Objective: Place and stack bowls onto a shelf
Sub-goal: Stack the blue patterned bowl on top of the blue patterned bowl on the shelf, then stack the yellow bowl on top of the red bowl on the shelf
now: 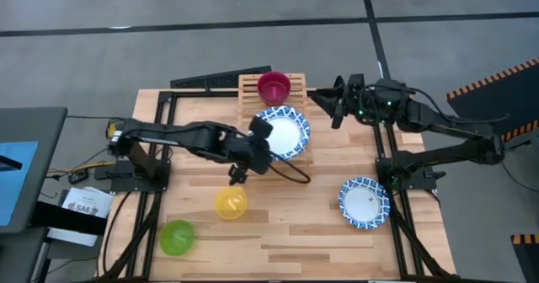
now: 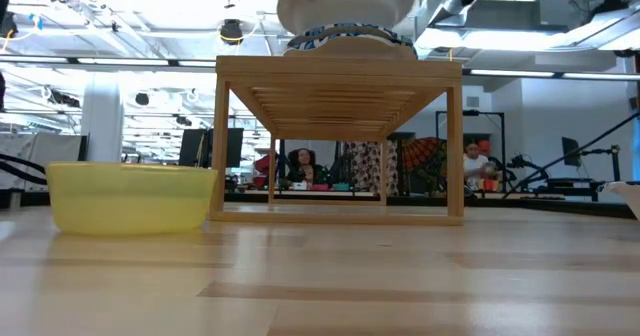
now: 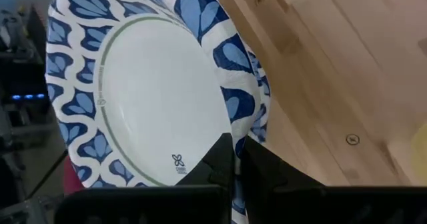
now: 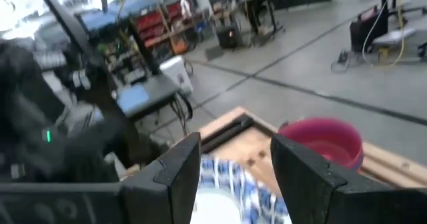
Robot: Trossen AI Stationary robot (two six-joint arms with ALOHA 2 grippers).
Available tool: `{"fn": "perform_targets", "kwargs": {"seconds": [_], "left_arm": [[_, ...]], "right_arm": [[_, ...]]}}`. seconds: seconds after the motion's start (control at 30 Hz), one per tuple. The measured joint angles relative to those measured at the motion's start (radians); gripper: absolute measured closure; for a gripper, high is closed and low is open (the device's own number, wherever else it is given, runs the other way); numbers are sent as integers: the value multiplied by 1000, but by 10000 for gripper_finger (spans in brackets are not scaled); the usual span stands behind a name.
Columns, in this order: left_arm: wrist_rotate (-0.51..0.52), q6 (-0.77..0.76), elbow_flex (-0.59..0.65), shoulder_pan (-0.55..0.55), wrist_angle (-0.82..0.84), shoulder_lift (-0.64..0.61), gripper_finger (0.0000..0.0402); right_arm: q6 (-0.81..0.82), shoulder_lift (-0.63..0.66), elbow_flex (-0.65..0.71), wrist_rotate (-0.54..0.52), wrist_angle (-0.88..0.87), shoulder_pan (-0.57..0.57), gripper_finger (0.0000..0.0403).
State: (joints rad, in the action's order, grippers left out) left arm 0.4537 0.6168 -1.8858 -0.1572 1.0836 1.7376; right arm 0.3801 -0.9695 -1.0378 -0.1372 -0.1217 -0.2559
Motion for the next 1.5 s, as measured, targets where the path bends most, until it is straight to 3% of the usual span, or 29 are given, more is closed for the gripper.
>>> {"fn": "perform_targets", "kwargs": {"seconds": [0.43,0.63,1.0,1.17,1.27,1.37,1.5], "left_arm": [[-6,-20,11,64,-46,52,389],[-98,-34,12,66,-65,52,340],[-100,-133,-2,62,-50,-7,235],[-157,-329,-5,84,-47,-151,224],[-168,-455,53,114,-99,-272,224],[-131,-553,179,130,-208,-420,223],[-103,-643,442,124,-471,-649,223]], "right_arm": [[4,0,0,3,48,-28,196],[4,0,0,4,48,-27,196],[4,0,0,7,48,-27,196],[4,2,0,11,47,-27,196],[4,2,0,14,46,-26,196],[4,2,0,20,46,-26,196],[4,2,0,28,47,-26,196]]}}
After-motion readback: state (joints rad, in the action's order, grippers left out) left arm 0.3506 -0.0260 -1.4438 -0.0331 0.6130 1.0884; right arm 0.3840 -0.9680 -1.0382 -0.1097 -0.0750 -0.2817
